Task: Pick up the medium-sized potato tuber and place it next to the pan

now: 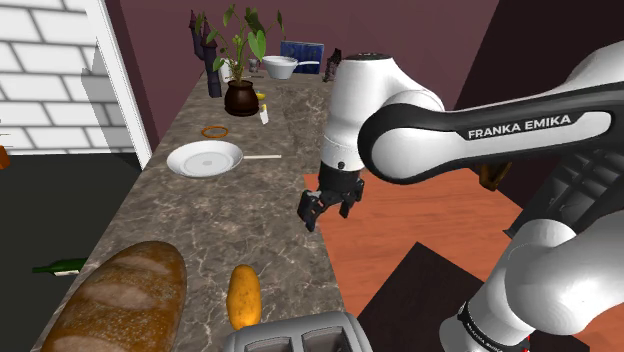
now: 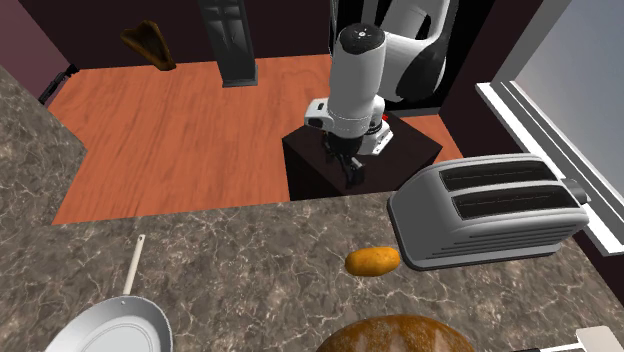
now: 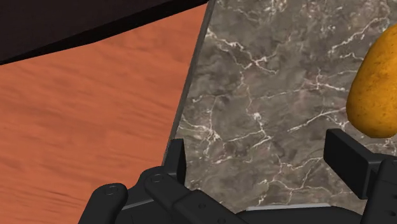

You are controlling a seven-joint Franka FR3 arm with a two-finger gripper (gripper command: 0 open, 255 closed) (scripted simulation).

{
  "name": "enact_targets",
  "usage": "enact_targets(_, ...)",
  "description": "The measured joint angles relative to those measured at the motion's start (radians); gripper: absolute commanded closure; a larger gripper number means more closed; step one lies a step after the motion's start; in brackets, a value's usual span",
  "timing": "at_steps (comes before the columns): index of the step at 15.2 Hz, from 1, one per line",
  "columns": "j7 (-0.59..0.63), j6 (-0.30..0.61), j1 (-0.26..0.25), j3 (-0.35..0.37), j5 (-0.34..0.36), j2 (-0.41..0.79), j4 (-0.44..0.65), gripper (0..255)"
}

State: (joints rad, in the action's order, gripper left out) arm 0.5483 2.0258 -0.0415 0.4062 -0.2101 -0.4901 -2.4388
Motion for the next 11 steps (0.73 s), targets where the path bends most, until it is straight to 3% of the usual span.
enact_targets(5,0.151,0.114,0.012,0.111,0.026,0.17,0.073,0)
enact_targets(11,0.372,0.22,0.033,0.219,0.167,0.425,0.215,0)
